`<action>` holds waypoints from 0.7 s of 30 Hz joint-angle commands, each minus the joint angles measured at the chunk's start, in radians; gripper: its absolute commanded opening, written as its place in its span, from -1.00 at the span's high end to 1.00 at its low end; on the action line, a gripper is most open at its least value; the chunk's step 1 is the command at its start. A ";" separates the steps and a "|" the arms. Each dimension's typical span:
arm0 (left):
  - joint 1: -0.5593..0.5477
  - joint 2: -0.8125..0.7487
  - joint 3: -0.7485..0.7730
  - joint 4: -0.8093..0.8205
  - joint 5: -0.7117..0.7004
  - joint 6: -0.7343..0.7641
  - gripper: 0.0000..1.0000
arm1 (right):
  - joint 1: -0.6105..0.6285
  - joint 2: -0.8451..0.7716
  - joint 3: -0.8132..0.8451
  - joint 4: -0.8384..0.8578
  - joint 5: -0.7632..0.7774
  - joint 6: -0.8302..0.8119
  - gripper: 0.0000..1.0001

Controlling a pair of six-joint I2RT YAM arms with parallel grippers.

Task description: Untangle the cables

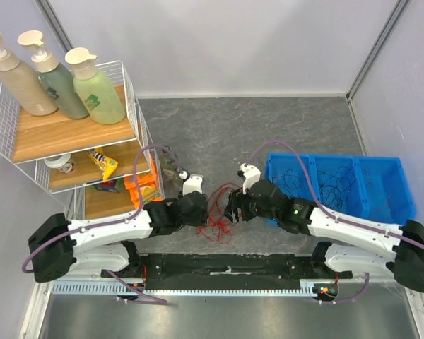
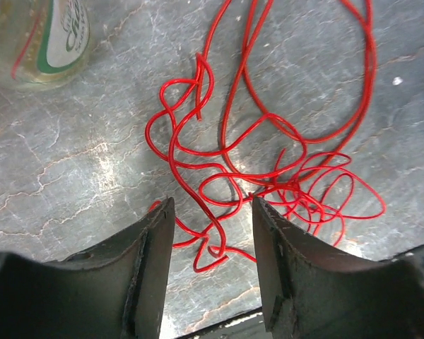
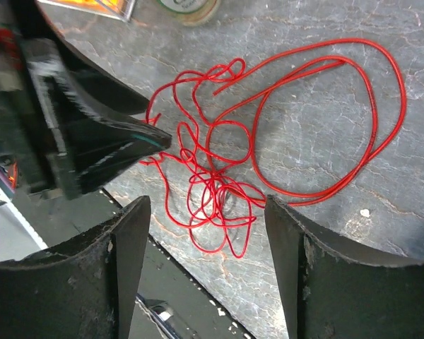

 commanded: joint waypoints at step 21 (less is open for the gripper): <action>-0.001 -0.318 0.264 0.143 0.326 0.312 0.96 | 0.002 -0.142 -0.006 0.043 0.015 -0.064 -0.71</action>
